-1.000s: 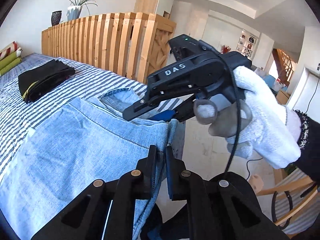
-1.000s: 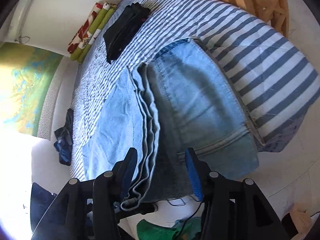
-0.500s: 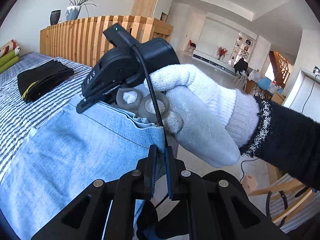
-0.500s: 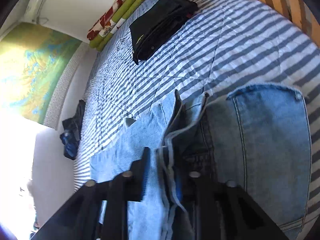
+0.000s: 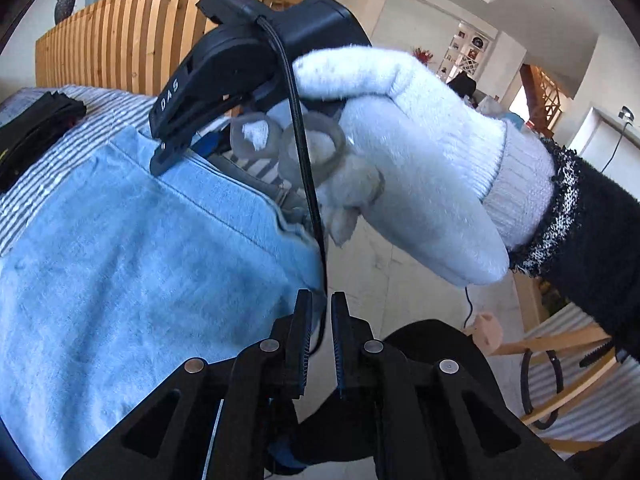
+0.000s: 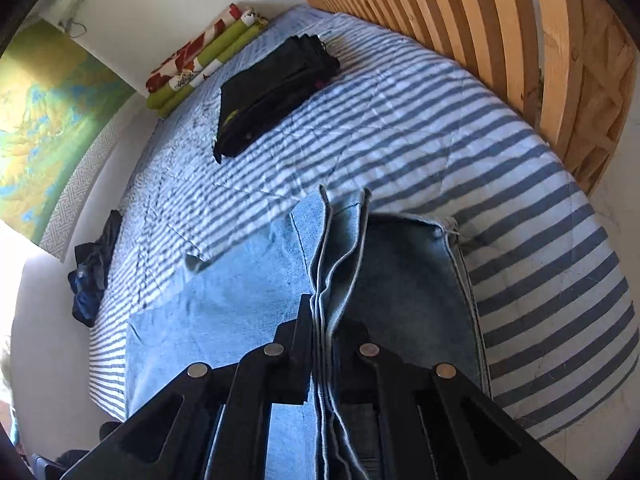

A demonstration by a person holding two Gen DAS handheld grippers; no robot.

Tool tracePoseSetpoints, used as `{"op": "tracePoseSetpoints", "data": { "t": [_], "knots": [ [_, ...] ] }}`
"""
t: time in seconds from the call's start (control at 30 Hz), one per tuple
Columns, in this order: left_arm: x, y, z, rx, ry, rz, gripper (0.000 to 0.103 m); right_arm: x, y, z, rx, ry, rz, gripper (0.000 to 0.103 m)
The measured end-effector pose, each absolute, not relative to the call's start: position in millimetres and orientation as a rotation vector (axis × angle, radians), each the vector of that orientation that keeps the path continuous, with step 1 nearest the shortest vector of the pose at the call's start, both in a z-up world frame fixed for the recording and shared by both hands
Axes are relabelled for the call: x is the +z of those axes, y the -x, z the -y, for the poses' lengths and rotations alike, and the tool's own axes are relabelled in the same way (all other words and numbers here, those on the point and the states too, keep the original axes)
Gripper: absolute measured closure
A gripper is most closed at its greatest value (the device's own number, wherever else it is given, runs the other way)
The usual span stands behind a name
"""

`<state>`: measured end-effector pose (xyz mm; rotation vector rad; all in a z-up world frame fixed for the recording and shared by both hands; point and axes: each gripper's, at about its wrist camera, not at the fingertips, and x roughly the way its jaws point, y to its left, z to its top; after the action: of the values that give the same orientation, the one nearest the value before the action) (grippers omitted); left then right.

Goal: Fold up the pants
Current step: 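Grasp the jeans leg with the right tool and fold it over the stack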

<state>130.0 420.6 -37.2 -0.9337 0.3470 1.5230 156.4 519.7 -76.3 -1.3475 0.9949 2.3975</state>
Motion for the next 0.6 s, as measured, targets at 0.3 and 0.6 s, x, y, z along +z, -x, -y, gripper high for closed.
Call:
{"op": "tracePoseSetpoints", "data": {
  "t": [0.3,0.6],
  "knots": [
    [9,-94,-269,1.699,1.027,-0.134,0.062,-10,-173,-511,2.392,1.200,-0.749,0.078],
    [-17,57,-69,2.230,1.354,0.095,0.039,-25,-146,-399,2.499,1.349,-0.426,0.077]
  ]
}}
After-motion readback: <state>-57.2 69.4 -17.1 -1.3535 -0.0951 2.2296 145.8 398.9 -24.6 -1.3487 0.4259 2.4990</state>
